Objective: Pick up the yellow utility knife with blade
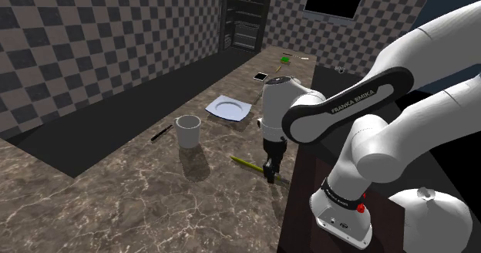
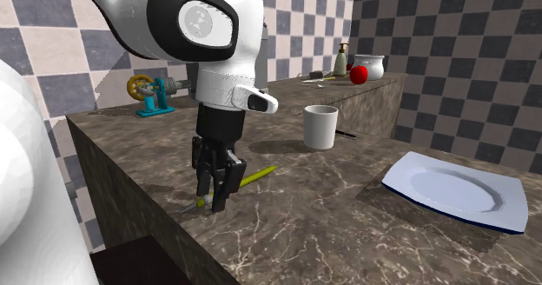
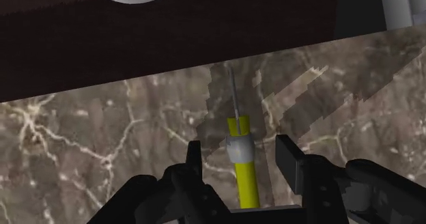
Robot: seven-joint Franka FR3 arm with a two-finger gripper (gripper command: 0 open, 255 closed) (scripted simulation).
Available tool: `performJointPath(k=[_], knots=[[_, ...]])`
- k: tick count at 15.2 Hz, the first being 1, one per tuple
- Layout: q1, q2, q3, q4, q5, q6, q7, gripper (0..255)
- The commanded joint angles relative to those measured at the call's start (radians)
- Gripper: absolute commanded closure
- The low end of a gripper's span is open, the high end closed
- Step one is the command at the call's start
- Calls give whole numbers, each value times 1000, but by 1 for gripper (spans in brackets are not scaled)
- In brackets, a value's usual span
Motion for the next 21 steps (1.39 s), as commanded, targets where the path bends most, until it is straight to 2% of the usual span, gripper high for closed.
performJointPath(k=[1, 8, 21], knots=[[1, 4, 1, -3, 8, 8, -2, 255], [1, 6, 1, -1, 7, 8, -1, 255], [-5, -168, -42, 91, -37, -256, 16, 255]])
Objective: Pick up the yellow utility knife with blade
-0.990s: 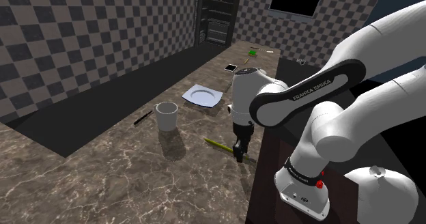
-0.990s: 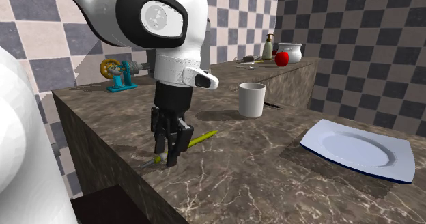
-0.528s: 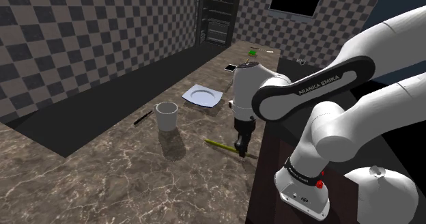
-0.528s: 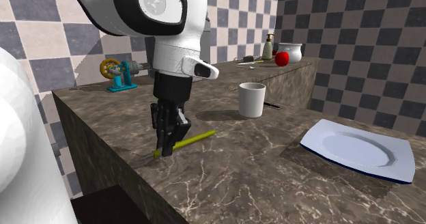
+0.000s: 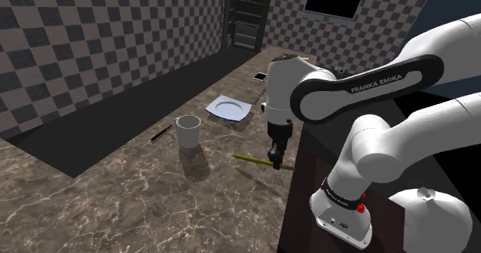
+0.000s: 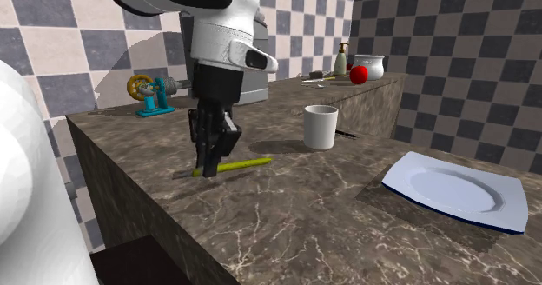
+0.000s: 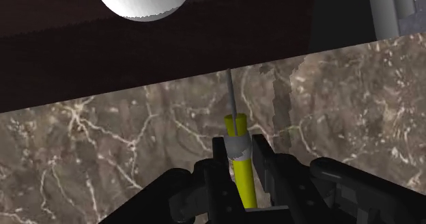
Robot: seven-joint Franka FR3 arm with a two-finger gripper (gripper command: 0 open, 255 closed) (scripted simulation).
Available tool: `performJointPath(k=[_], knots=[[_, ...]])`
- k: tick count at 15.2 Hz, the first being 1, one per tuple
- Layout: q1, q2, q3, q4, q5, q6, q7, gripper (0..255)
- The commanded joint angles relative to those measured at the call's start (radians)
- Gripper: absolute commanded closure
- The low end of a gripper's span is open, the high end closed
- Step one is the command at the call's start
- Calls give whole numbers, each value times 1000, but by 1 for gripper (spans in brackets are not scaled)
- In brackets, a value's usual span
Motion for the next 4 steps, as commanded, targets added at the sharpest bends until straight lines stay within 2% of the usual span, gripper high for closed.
performJointPath(k=[1, 4], knots=[[-3, -15, -7, 19, -8, -35, 1, 255], [-4, -26, -10, 30, -11, -56, 3, 255]])
